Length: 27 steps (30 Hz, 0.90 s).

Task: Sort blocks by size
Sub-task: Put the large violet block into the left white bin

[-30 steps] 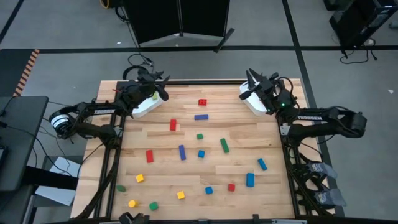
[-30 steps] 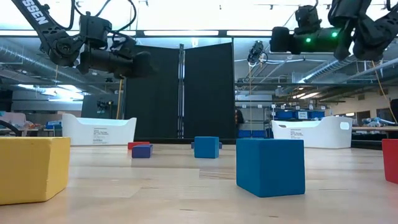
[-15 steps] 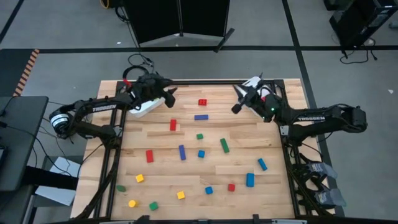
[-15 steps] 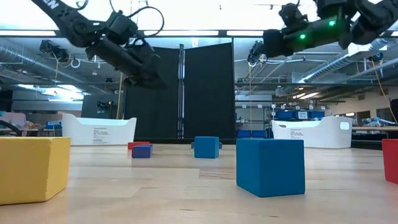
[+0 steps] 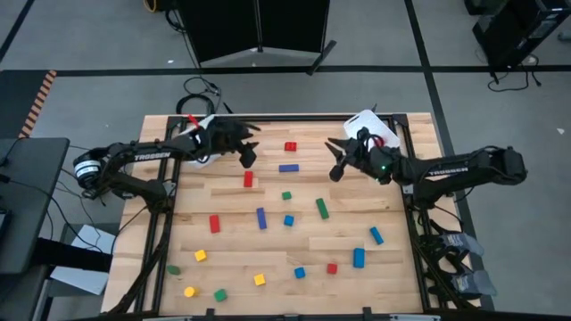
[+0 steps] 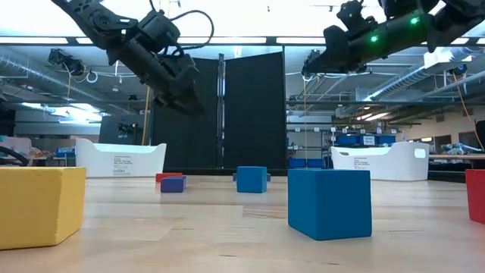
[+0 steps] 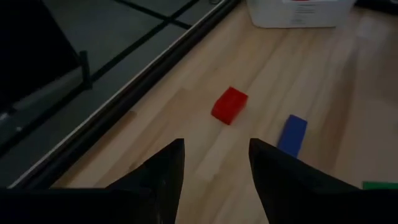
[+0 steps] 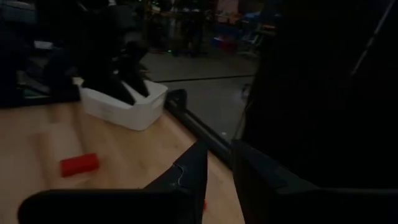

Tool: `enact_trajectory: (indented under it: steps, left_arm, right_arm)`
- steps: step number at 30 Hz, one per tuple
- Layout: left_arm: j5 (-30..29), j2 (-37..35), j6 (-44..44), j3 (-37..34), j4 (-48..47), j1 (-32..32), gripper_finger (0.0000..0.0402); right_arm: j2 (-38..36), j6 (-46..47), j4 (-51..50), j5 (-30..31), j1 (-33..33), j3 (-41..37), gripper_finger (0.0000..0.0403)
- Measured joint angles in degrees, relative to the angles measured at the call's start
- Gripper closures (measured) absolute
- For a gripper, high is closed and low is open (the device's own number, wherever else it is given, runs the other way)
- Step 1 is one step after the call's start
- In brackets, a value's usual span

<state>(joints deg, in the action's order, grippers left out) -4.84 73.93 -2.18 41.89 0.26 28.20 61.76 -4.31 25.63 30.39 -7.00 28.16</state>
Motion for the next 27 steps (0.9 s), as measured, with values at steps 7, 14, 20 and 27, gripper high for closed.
enact_trajectory:
  steps: [7, 14, 20, 27]
  left_arm:
    - [-0.2, 0.0, 2.9, 0.0, 6.7, -1.8, 0.0213]
    - [-0.2, 0.0, 3.5, 0.0, 15.3, -2.8, 0.0213]
    - [-0.4, 0.0, 3.5, 0.0, 16.7, -2.8, 0.0213]
    - [-0.3, 0.0, 3.0, 0.0, 14.4, -3.3, 0.0213]
  right_arm:
    - [1.8, 3.1, 0.9, -4.0, 1.3, 0.0, 0.0281]
    - [10.5, 4.9, 7.0, -8.0, -0.2, 0.9, 0.0226]
    - [20.8, 2.9, 7.2, -9.1, -0.7, 7.3, 0.0191]
    - [26.1, -0.3, 7.3, -11.2, -2.4, 11.7, 0.0178]
